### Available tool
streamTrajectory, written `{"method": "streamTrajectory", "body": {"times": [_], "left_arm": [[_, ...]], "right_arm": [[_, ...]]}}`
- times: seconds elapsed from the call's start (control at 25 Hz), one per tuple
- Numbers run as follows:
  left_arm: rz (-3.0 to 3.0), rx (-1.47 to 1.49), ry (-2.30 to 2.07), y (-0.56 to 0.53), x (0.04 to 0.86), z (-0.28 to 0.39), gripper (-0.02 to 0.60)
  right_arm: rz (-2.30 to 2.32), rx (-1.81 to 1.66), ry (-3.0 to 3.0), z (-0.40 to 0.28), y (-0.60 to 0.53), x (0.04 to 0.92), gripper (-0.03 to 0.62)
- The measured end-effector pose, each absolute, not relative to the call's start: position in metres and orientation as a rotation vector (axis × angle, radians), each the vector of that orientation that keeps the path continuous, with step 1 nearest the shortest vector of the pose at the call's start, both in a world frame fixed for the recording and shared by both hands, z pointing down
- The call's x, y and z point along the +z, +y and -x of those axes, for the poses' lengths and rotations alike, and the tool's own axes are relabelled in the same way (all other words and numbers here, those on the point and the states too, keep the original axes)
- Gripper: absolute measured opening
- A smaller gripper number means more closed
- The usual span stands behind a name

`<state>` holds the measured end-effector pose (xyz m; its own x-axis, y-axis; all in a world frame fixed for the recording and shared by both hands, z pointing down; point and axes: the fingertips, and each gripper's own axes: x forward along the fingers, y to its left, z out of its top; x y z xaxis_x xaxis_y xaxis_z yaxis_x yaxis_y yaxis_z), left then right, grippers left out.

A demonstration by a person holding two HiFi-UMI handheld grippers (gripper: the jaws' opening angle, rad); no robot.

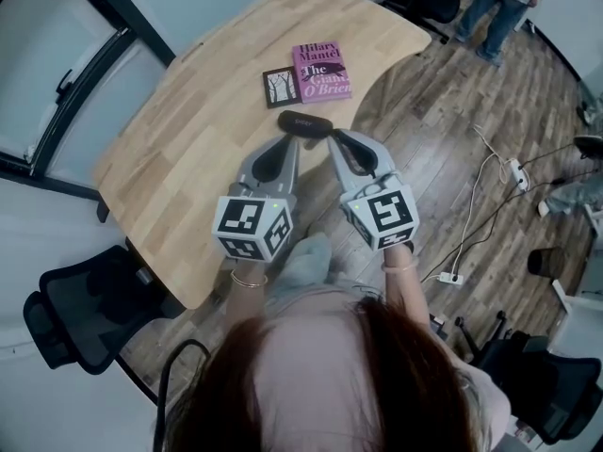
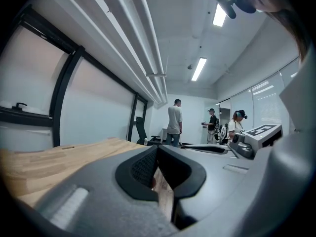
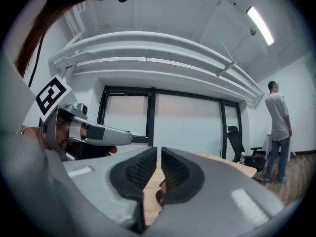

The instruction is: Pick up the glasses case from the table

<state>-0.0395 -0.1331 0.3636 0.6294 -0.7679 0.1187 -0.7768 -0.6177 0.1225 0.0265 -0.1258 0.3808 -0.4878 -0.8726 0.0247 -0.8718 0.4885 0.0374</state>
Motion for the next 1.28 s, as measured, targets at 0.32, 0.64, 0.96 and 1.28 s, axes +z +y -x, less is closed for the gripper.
{"method": "streamTrajectory", "body": {"times": [0.32,0.64,0.96,1.28], "left_arm": [[-2.681,0.093,-1.27,-0.168,0.368,0.05,0.006],[-2.666,0.106,-1.264,-0.203,0.375,0.057,0.006],[-2.655,0.103,-1.267,-0.244,0.376,0.068,0.006],[-2.646,0.11,-1.248,-0.278,0.383,0.074,0.006]], "right_arm": [[-1.512,-0.009,-2.672,-0.011,-0.161,0.389,0.034],[-1.44,0.017,-2.646,0.001,-0.195,0.403,0.064],[-1.357,0.036,-2.611,0.008,-0.229,0.421,0.111],[-1.257,0.055,-2.587,0.022,-0.256,0.444,0.144]]}}
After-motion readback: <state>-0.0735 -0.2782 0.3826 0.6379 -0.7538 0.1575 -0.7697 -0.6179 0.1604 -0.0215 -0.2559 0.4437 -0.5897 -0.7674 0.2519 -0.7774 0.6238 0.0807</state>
